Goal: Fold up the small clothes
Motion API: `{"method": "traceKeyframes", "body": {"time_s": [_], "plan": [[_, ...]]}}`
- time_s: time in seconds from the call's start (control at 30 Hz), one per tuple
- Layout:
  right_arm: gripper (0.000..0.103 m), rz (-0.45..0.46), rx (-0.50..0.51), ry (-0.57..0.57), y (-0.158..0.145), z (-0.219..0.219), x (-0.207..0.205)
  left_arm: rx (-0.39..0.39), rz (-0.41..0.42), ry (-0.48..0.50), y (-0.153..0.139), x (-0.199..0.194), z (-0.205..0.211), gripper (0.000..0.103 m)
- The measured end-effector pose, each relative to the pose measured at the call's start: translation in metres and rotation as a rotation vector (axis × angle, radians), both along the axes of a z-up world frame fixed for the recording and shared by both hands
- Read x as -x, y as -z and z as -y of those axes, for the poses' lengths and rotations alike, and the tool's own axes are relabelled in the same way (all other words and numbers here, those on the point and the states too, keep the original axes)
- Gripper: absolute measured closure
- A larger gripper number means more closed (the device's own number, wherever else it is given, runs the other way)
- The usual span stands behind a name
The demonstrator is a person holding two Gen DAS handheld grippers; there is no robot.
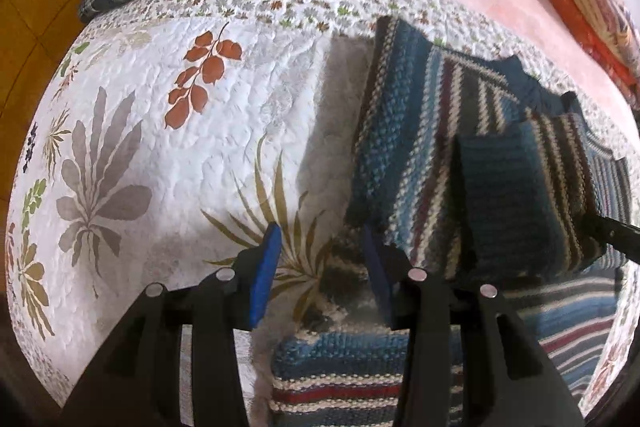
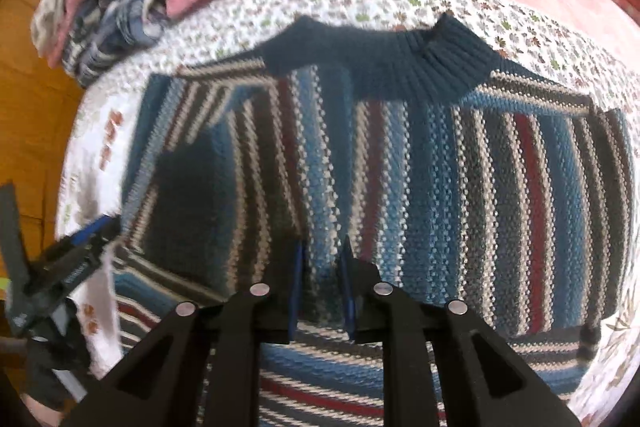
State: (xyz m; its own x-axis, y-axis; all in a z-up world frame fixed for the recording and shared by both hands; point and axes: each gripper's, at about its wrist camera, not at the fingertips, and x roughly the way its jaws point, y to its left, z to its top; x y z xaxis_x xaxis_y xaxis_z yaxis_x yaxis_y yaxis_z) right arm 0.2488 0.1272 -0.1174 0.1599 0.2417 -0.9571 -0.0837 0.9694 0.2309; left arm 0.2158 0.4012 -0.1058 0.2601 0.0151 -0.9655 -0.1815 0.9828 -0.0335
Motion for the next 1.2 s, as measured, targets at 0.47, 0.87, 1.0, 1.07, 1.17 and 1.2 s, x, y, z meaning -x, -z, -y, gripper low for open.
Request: {"method": "traceKeyframes", "body": {"time_s": [0.47,0.87,1.0,1.07,1.17,1.2], "plan": [[0.051,0.103,0.057,-0.2,-0.045,-0.096,0.023,0.014,0.009,-0.037,-0.005,0.002,-0.006,0.061],[0.047,0.037,0.222,-0.248,0.012,-0.139,0.019,0.003,-0.046,-0.033,0.013,0.003,-0.013,0.058],[0.089,0.038,0.175,-0.217,0.007,-0.121,0.017,-0.008,-0.046,-0.026,0.014,0.004,-0.012,0.057],[0.094,0.043,0.13,-0.202,-0.001,-0.109,0.016,-0.011,-0.047,-0.024,0.014,0.005,-0.011,0.057],[0.095,0.06,0.065,-0.167,-0.017,-0.086,0.017,-0.016,-0.042,-0.018,0.014,0.005,-0.01,0.057],[0.095,0.068,0.043,-0.15,-0.022,-0.077,0.018,-0.016,-0.04,-0.017,0.014,0.005,-0.009,0.057]]}}
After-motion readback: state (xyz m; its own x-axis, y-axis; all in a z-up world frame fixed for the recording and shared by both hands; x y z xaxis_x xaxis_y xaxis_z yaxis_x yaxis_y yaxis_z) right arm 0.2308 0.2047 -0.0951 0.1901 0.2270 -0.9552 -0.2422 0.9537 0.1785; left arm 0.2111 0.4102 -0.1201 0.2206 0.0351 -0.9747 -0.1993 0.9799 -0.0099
